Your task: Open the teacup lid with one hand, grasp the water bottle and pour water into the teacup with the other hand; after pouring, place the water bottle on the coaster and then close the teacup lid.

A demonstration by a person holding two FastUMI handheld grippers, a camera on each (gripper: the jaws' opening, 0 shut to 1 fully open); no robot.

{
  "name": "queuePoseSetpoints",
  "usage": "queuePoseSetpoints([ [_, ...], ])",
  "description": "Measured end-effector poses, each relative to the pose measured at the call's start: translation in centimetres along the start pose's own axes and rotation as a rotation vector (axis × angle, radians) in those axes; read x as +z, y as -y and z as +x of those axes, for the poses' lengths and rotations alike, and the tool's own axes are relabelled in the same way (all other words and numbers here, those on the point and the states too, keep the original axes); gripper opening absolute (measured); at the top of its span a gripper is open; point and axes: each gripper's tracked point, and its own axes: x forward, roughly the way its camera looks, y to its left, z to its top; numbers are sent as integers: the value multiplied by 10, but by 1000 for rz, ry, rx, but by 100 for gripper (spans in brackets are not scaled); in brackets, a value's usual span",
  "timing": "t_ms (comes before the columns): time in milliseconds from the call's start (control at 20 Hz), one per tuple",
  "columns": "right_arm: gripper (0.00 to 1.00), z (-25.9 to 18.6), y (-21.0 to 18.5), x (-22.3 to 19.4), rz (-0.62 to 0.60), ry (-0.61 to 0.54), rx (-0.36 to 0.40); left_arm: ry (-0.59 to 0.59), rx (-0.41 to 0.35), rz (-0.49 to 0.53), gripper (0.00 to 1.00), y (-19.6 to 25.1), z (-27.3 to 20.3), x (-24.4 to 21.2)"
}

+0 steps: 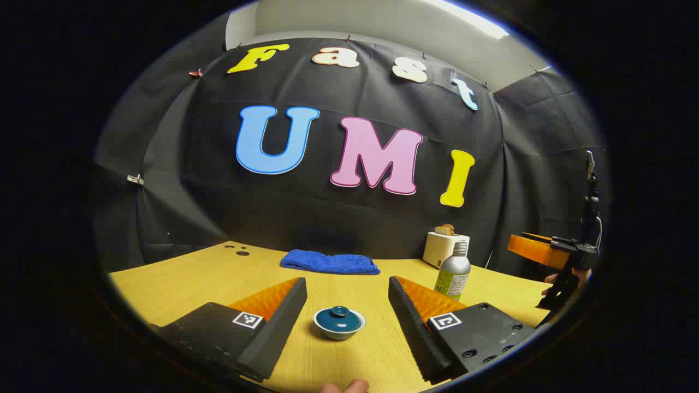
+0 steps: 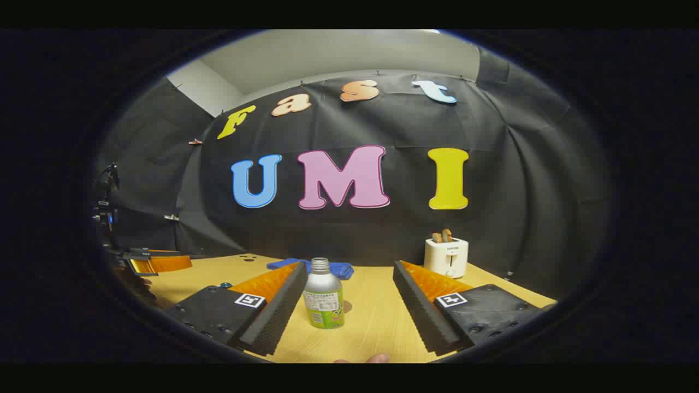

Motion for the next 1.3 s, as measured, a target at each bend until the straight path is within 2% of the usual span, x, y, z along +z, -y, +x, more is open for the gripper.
queuePoseSetpoints([
  [450,97,-3,-4,0,15,-7,16,-12,-10,-8,95,3,2,-3],
  [700,96,-3,-2,2,-32,3,-1,-16,-10,12,95,6,2,-6],
  [950,97,-2,-5,-4,-29,-13,5,-28,-2,4,95,2,9,-10],
  [1100,97,-2,-8,-4,-37,-16,15,-72,3,31,95,-4,22,-25],
  [1300,96,-6,-3,5,-35,4,9,-159,1,15,87,-8,44,-61],
])
